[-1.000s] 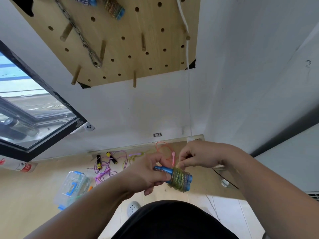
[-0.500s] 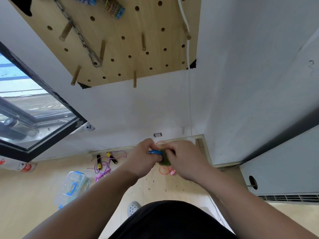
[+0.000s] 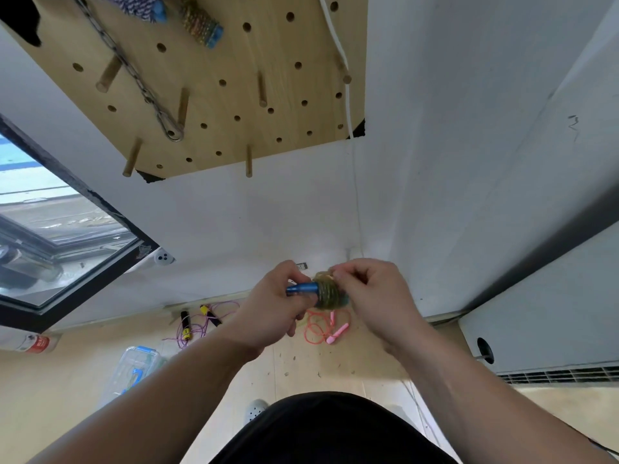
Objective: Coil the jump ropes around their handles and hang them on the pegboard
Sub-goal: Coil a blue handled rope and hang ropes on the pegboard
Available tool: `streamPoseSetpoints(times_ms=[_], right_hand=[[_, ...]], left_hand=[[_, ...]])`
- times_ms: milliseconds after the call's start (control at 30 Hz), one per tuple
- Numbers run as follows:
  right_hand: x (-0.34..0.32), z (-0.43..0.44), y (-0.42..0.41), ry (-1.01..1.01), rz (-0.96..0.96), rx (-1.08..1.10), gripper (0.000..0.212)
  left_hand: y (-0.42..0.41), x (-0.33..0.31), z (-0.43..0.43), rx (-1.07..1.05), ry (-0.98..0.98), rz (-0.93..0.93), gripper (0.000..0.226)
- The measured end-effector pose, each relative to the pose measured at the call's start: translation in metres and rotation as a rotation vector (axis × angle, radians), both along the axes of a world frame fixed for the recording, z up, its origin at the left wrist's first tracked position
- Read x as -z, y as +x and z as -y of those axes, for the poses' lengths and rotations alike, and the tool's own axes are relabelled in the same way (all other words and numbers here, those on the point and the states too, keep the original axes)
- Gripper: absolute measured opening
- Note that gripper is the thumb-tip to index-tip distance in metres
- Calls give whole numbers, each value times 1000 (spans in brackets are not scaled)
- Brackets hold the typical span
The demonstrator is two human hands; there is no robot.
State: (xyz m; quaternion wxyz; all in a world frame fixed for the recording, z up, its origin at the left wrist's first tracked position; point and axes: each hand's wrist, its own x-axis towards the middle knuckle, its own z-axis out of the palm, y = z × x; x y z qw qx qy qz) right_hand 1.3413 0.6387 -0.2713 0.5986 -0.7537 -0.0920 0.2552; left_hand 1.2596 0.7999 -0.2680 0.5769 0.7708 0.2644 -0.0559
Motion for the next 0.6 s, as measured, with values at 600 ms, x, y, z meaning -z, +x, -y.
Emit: streamPoseSetpoints(times_ms=[600], right_hand=[[-8,-13,-25,113,46,27,16]], left_hand=[[6,-28,4,-363,-331,43,13]])
